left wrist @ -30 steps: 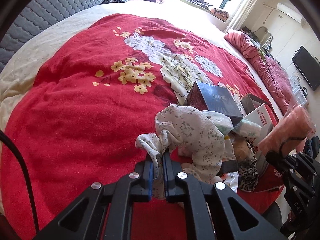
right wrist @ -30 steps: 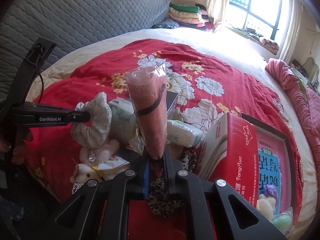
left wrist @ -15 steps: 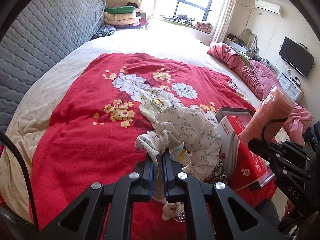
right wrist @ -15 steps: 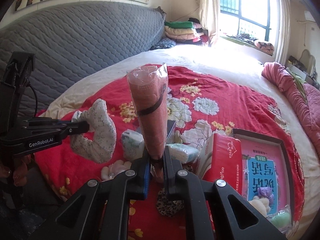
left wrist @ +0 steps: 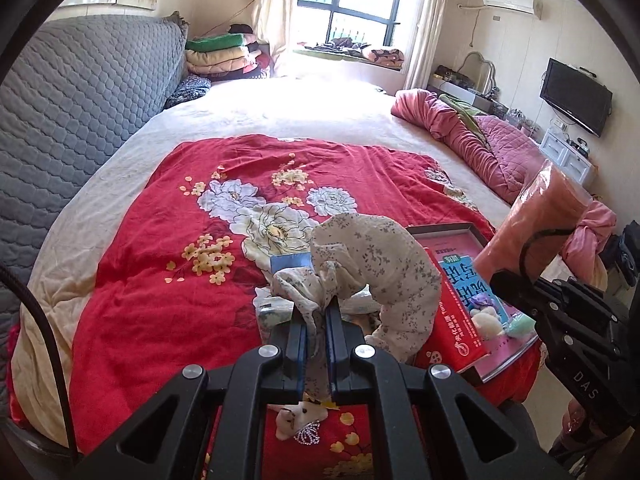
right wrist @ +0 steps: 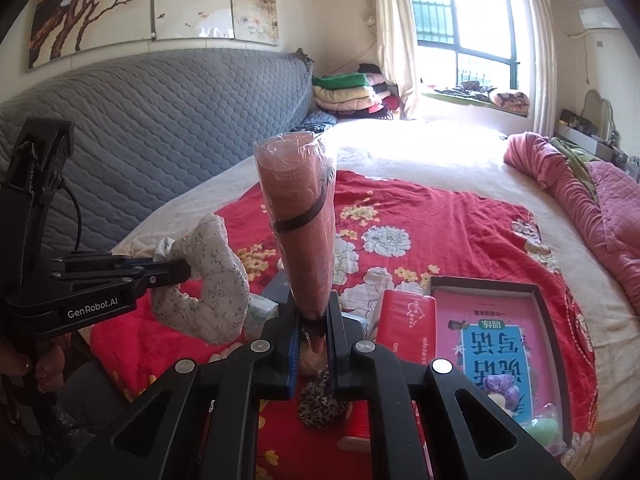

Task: Organize soft objects
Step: 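Carry the scrunchie with the left tool toward the tray while the right tool carries the pink roll there, then open the right tool to drop the pink roll in the tray while the left tool releases the scrunchie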

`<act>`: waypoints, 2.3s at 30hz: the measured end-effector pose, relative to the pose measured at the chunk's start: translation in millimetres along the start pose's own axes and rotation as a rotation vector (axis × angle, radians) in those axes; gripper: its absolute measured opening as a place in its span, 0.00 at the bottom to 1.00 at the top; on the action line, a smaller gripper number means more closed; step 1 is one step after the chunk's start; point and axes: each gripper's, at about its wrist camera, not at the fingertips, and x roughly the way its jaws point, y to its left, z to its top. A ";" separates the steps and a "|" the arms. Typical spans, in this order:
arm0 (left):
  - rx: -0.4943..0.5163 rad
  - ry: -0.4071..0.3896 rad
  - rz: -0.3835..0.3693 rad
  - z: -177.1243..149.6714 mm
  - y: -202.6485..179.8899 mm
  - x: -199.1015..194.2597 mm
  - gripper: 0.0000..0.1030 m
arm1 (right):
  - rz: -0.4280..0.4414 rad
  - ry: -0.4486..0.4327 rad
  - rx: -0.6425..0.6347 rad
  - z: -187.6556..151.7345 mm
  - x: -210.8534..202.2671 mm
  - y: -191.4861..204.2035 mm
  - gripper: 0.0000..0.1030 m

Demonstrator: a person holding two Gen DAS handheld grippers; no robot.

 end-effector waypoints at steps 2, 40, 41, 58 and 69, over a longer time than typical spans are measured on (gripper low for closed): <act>0.012 0.003 0.002 2.6 -9.7 -1.7 0.08 | -0.001 -0.012 0.020 0.1 -7.9 -8.1 0.11; 0.269 0.287 -0.179 -1.1 -216.7 150.4 0.08 | -0.213 0.224 0.438 -105.0 -21.1 -197.2 0.11; 0.266 0.298 -0.179 -1.3 -217.5 155.7 0.08 | -0.202 0.247 0.448 -108.9 -16.5 -198.1 0.11; 0.265 0.408 -0.134 -13.9 -221.7 201.7 0.10 | -0.133 0.419 0.561 -147.6 25.1 -203.9 0.14; 0.257 0.416 -0.145 -14.6 -223.5 208.6 0.10 | -0.144 0.390 0.584 -145.4 19.6 -209.6 0.31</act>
